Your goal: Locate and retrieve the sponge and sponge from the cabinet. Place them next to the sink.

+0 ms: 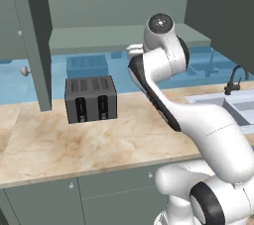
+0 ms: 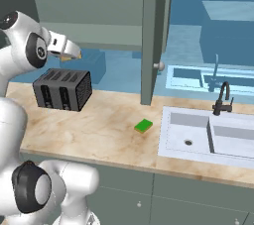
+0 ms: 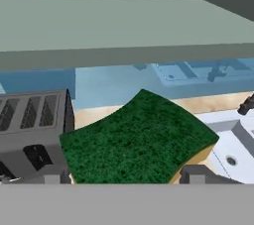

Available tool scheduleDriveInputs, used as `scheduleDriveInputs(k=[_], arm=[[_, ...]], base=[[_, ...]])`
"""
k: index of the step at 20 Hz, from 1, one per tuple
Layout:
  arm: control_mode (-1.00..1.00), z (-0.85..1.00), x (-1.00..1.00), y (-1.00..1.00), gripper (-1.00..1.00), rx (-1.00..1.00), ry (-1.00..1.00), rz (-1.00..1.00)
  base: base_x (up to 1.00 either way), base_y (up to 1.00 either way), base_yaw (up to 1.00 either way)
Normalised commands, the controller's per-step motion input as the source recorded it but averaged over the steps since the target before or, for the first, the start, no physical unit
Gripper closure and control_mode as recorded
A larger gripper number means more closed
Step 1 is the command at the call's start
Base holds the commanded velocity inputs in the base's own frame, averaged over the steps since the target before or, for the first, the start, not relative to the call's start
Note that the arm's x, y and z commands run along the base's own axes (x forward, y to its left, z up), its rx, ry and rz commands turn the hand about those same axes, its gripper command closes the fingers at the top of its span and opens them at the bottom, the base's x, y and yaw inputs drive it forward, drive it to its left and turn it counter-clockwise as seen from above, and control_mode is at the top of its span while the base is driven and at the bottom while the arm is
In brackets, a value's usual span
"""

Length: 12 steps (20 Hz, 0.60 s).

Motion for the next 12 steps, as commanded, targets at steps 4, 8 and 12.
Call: scheduleDriveInputs(k=[4,8,12], arm=[[-1.00,-0.23,-0.67,-0.55,1.00,0.00,0.00,0.00],[-1.00,-0.32,-0.44,-0.44,1.00,0.00,0.00,-0.02],[-1.00,-0.35,-0.13,-0.34,1.00,0.00,0.01,-0.01]], base=[[0.00,0.00,0.00],[0.00,0.00,0.00],[0.00,0.00,0.00]])
